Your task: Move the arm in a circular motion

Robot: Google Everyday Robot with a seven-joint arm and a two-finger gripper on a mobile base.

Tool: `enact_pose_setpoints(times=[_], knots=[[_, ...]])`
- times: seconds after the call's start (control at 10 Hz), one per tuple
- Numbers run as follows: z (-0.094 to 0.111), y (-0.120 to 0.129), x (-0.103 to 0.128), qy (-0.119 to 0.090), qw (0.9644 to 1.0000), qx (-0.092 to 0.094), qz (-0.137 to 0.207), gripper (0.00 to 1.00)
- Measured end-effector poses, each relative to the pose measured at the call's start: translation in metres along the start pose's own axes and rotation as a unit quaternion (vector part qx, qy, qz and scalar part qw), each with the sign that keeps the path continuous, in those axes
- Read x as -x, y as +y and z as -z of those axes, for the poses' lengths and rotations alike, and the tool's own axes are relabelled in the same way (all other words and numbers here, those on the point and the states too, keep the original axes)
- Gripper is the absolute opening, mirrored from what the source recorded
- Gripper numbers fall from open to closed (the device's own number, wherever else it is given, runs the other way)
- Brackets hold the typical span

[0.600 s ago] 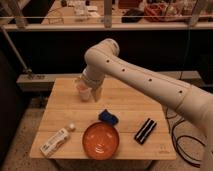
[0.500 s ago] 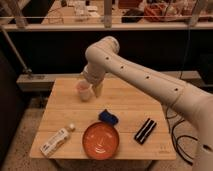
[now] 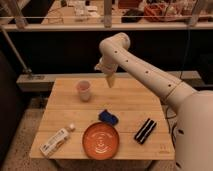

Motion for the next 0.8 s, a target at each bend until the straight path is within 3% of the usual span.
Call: enact_pose_setpoints(times=[0.3,0.5,0.8], knots=[[-0.001,0.036,-0.064,0.033,0.9964,0.014,-0.077,0.80],[0.008,0.077,-0.105,0.058,0.9884,0.037,-0.136,0.80],[0.028,0.147,-0.133,0.083,0.9755,0.068,-0.192,0.80]])
